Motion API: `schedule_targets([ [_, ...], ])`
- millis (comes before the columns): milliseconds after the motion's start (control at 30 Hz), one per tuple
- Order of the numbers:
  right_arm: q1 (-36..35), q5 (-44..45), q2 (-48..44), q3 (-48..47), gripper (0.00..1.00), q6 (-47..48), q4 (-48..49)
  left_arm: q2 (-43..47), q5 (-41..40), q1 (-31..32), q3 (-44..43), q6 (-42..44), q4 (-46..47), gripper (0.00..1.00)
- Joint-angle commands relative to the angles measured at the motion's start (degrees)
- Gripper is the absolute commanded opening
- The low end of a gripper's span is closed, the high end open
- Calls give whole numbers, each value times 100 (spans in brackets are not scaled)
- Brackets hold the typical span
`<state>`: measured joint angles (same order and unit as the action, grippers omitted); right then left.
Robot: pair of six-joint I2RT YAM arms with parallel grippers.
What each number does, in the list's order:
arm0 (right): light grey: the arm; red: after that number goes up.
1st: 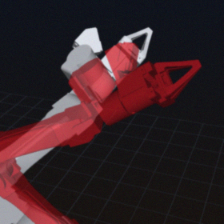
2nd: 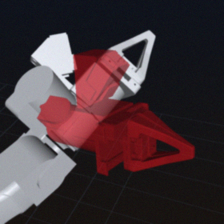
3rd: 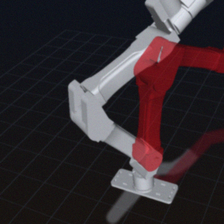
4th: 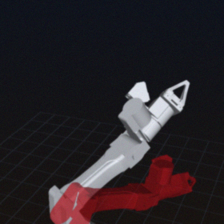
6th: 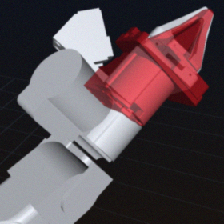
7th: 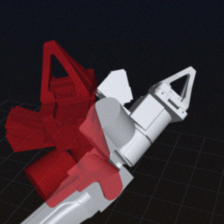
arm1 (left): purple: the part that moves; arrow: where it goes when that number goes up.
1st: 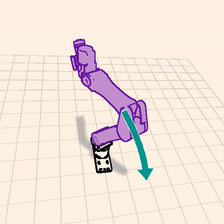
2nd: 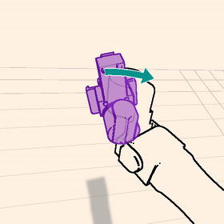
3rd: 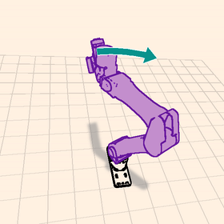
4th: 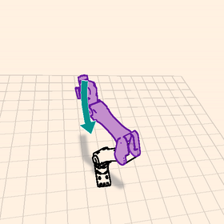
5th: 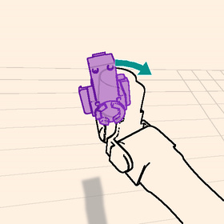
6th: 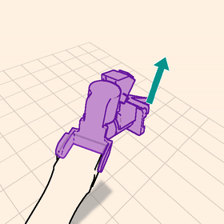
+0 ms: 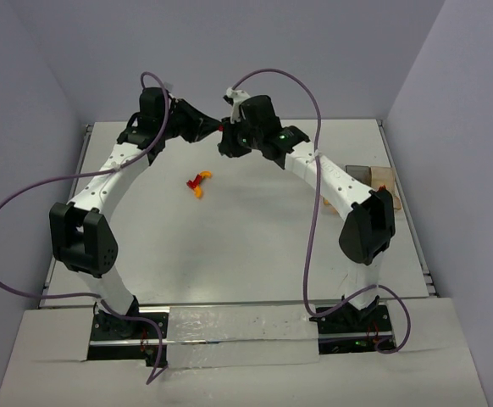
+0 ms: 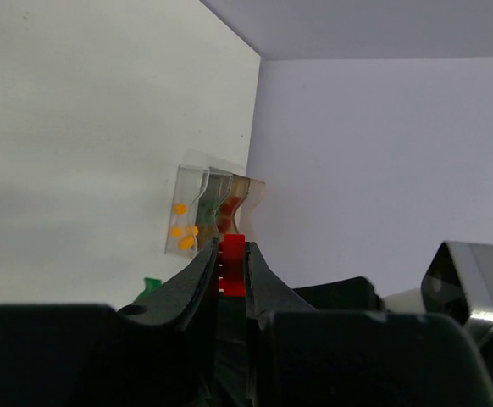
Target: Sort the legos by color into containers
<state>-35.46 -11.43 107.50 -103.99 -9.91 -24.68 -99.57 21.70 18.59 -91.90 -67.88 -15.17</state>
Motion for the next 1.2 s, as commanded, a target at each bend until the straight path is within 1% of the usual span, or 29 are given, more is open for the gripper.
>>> schedule_targets([
  [0,-262,793,-51,-14,0,465,-246,127,240,41,-100,-344,392,0],
  [100,-303,830,-120,59,0,499,-231,130,249,73,-65,-334,386,0],
  [233,-226,610,-299,270,0,491,-248,138,-263,75,-194,139,93,0],
  [333,100,151,-939,811,0,496,-132,213,-1136,75,-300,1146,-298,0],
  [467,724,-406,-1674,1541,0,789,-284,245,-1718,75,-301,2220,-504,0],
  [500,1022,-519,-1816,1740,0,852,-381,245,-1722,83,-285,2596,-513,0],
  [567,1553,-915,-2079,2055,0,1013,-589,264,-1627,101,-240,3225,-491,0],
  [600,1777,-985,-2279,2162,0,1361,-839,290,-1504,111,-99,3490,-422,0],
  [633,2207,-1017,-2368,2353,0,1483,-944,330,-1305,135,-26,3928,-334,0],
  [667,2474,-1101,-2456,2456,0,1812,-1206,358,-1045,144,118,4196,-271,0],
  [700,2683,-1114,-2583,2562,0,1955,-1323,359,-693,188,156,4555,-260,0],
  [733,2998,-1105,-2658,2616,0,2160,-1487,328,-512,223,168,4752,-315,0],
  [800,3554,-1002,-2699,2654,0,2491,-1784,234,-222,370,100,5181,-523,0],
  [833,3814,-955,-2677,2656,0,2601,-1878,183,-217,450,63,5431,-584,0],
  [933,4548,-771,-2510,2655,0,2885,-2005,-22,-37,738,-111,5713,-731,0],
  [967,4668,-747,-2386,2647,0,2932,-2006,-62,-52,854,-204,5776,-793,0],
  [1000,4744,-682,-2318,2639,0,2933,-2006,-120,-52,857,-206,5793,-794,0],
  [1100,4865,-350,-1958,2682,0,3003,-1839,-361,373,971,-428,5777,-875,0],
  [1167,4905,-299,-1694,2643,0,2980,-1798,-470,644,988,-563,5784,-946,0],
])
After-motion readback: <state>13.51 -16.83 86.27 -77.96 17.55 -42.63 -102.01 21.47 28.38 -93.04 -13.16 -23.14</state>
